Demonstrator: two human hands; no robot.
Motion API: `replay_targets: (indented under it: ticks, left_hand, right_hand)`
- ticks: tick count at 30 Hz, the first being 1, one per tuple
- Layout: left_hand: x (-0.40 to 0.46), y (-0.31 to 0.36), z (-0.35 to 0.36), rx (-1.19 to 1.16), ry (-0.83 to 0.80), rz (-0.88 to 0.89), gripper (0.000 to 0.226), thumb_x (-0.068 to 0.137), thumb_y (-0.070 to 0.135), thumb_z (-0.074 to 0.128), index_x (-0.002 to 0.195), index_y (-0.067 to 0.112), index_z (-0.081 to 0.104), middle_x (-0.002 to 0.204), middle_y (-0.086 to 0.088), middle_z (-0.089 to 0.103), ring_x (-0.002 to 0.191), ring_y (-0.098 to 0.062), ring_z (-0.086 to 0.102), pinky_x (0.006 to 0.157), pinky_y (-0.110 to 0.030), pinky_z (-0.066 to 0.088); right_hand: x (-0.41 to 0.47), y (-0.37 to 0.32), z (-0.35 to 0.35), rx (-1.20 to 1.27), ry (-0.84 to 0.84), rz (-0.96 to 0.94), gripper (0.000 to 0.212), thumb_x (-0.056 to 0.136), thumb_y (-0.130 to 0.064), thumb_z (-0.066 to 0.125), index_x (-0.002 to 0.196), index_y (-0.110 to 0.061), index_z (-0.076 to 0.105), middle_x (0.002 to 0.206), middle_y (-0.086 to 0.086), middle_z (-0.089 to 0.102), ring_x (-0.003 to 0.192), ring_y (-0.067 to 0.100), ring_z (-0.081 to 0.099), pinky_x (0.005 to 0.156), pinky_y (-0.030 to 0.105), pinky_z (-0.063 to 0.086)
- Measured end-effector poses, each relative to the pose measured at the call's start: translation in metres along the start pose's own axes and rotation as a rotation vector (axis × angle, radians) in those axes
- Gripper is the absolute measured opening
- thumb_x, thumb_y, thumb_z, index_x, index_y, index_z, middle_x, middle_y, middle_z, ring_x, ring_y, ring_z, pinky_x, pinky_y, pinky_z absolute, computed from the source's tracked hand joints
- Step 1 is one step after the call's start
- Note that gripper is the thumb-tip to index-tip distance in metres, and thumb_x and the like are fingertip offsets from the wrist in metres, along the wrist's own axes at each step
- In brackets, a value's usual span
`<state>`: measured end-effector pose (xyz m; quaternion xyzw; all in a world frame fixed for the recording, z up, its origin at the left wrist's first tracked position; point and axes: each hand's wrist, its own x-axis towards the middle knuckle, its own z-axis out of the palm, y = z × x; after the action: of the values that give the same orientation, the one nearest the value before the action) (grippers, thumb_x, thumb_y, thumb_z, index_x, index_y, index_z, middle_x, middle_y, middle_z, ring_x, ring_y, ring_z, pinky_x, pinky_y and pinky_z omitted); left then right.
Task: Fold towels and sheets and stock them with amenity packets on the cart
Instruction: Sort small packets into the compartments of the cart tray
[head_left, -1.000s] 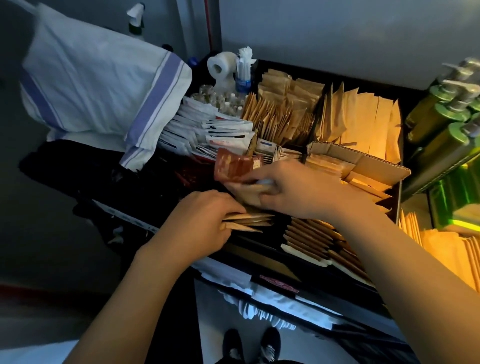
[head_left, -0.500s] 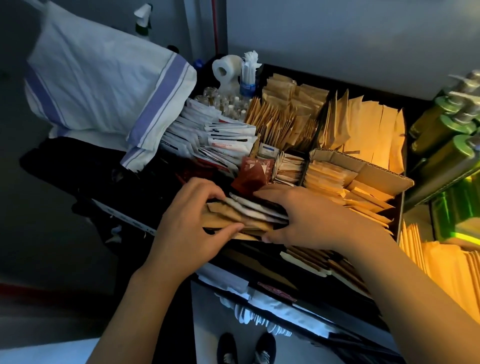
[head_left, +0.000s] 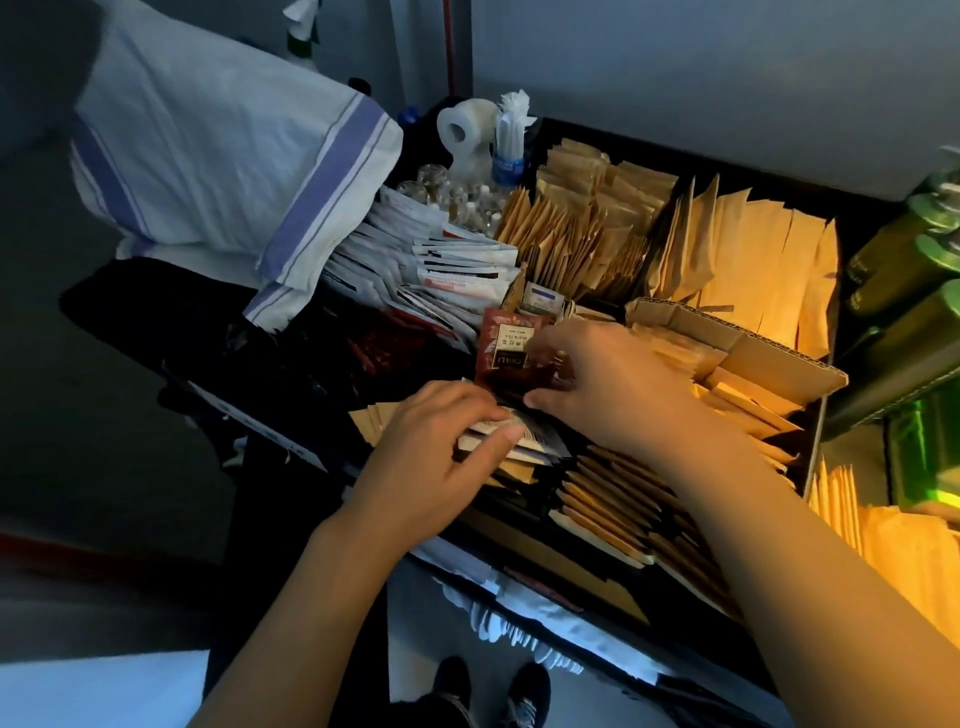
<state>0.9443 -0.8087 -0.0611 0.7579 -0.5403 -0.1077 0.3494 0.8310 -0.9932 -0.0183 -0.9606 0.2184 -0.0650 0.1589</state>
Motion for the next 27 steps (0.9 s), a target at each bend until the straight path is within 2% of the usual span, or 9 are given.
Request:
replay_targets:
  ticks: [3, 5, 9, 11, 14, 17, 21, 24, 27]
  left_hand:
    - [-0.005, -0.006, -0.008, -0.101, 0.044, 0.02, 0.025, 0.104, 0.035, 0.056, 0.111, 0.019, 0.074, 0.113, 0.012, 0.066, 0.116, -0.007, 0.058, 0.096, -0.033, 0.048]
    - [-0.008, -0.01, -0.018, -0.104, 0.108, 0.048, 0.022, 0.104, 0.028, 0.058, 0.111, 0.016, 0.075, 0.112, 0.011, 0.068, 0.114, -0.011, 0.062, 0.093, -0.034, 0.051]
    - [-0.002, -0.027, -0.052, -0.095, 0.227, 0.099, 0.018, 0.1, 0.016, 0.06, 0.103, 0.011, 0.077, 0.102, 0.008, 0.071, 0.102, -0.012, 0.067, 0.085, -0.036, 0.055]
    - [0.002, -0.038, -0.075, -0.091, 0.289, 0.108, 0.017, 0.099, 0.014, 0.061, 0.102, 0.012, 0.077, 0.1, 0.008, 0.071, 0.099, -0.012, 0.069, 0.085, -0.032, 0.055]
    - [0.009, -0.053, -0.098, -0.06, 0.344, 0.123, 0.014, 0.098, 0.009, 0.064, 0.104, 0.013, 0.077, 0.1, 0.008, 0.072, 0.099, -0.011, 0.069, 0.086, -0.024, 0.052]
    - [0.017, -0.074, -0.111, 0.028, 0.285, 0.11, 0.023, 0.094, 0.005, 0.066, 0.112, 0.017, 0.075, 0.108, 0.009, 0.07, 0.105, -0.008, 0.066, 0.093, -0.026, 0.052]
    - [0.023, -0.103, -0.114, 0.137, 0.083, 0.032, 0.036, 0.093, 0.013, 0.07, 0.125, 0.029, 0.072, 0.128, 0.015, 0.061, 0.121, -0.007, 0.053, 0.104, -0.015, 0.037]
    - [0.02, -0.115, -0.11, 0.154, 0.066, 0.027, 0.024, 0.091, 0.014, 0.074, 0.111, 0.026, 0.079, 0.121, 0.012, 0.066, 0.117, -0.011, 0.055, 0.104, -0.029, 0.044]
    - [0.018, -0.123, -0.109, 0.134, 0.109, 0.033, 0.015, 0.089, 0.012, 0.077, 0.098, 0.022, 0.082, 0.108, 0.01, 0.071, 0.108, -0.012, 0.057, 0.099, -0.036, 0.048]
  right_hand:
    - [0.0, -0.002, 0.004, -0.018, -0.041, -0.027, 0.027, 0.089, -0.031, 0.073, 0.117, -0.031, 0.075, 0.113, -0.005, 0.073, 0.104, 0.019, 0.065, 0.087, 0.041, 0.057]
    - [-0.001, -0.003, 0.001, 0.004, -0.054, 0.0, 0.02, 0.093, -0.034, 0.071, 0.111, -0.03, 0.078, 0.105, -0.004, 0.074, 0.097, 0.019, 0.065, 0.083, 0.041, 0.056]
    - [-0.005, -0.008, -0.017, 0.019, 0.04, 0.041, 0.017, 0.097, -0.035, 0.066, 0.103, -0.026, 0.079, 0.089, -0.005, 0.071, 0.08, 0.017, 0.063, 0.069, 0.035, 0.052]
    - [-0.007, -0.018, -0.027, 0.027, 0.149, 0.016, 0.016, 0.098, -0.028, 0.065, 0.1, -0.023, 0.079, 0.082, -0.005, 0.071, 0.072, 0.013, 0.061, 0.062, 0.032, 0.049]
    - [-0.001, -0.04, -0.033, 0.055, 0.247, -0.013, 0.019, 0.098, -0.029, 0.062, 0.098, -0.018, 0.078, 0.077, 0.0, 0.072, 0.067, 0.015, 0.064, 0.059, 0.035, 0.053]
    - [0.011, -0.067, -0.023, 0.104, 0.279, -0.065, 0.017, 0.099, -0.025, 0.064, 0.096, -0.016, 0.078, 0.073, 0.0, 0.071, 0.062, 0.012, 0.062, 0.057, 0.027, 0.048]
    - [0.029, -0.098, -0.001, 0.195, 0.229, -0.117, 0.022, 0.1, -0.019, 0.064, 0.082, -0.011, 0.073, 0.065, -0.001, 0.063, 0.058, 0.011, 0.054, 0.057, 0.035, 0.043]
    - [0.042, -0.109, 0.012, 0.206, 0.226, -0.112, 0.019, 0.098, -0.015, 0.066, 0.081, -0.011, 0.073, 0.066, -0.005, 0.061, 0.059, 0.007, 0.048, 0.057, 0.03, 0.038]
    - [0.05, -0.117, 0.02, 0.204, 0.233, -0.088, 0.012, 0.095, -0.014, 0.067, 0.091, -0.011, 0.078, 0.075, 0.001, 0.072, 0.068, 0.017, 0.062, 0.063, 0.035, 0.048]
